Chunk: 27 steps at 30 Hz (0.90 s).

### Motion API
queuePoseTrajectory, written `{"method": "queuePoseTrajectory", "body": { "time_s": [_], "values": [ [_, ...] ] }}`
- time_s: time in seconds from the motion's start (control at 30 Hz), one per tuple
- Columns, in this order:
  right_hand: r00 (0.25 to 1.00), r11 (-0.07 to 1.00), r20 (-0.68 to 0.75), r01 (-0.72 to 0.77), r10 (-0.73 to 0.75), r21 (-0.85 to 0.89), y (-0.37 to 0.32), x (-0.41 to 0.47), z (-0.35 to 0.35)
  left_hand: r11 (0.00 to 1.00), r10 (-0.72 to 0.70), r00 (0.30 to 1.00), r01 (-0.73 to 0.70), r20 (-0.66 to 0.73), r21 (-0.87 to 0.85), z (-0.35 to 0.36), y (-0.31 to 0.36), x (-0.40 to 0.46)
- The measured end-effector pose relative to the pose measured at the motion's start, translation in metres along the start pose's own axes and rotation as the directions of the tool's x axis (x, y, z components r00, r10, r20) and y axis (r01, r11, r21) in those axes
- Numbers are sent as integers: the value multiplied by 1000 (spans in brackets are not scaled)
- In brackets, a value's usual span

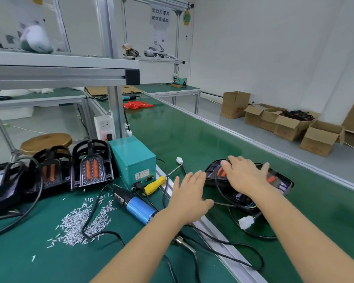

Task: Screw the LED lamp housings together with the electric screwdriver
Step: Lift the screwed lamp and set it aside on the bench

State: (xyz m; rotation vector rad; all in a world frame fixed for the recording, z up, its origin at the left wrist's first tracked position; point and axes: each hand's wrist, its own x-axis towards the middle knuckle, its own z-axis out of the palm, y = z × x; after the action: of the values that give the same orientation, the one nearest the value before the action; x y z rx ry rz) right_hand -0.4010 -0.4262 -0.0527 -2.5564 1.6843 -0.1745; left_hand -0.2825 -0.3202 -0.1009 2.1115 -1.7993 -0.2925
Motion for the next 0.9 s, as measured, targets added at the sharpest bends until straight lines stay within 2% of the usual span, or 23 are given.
{"method": "queuePoseTrajectory", "body": {
  "time_s": [0.23,0.4,0.63,0.9],
  "values": [
    [968,962,-24,251,-250,105,-84,-35,22,983,-182,976,184,-122,6,-21,-48,-52],
    [918,909,23,387,-395,157,-142,-64,41,941,-323,916,338,-239,25,-37,-88,-103],
    [818,817,85,548,-568,180,-216,-107,71,819,-514,790,568,-333,85,-57,-137,-176],
    [657,665,117,716,-745,210,-286,-153,92,740,-576,690,668,-439,78,-79,-185,-239]
  ]
}}
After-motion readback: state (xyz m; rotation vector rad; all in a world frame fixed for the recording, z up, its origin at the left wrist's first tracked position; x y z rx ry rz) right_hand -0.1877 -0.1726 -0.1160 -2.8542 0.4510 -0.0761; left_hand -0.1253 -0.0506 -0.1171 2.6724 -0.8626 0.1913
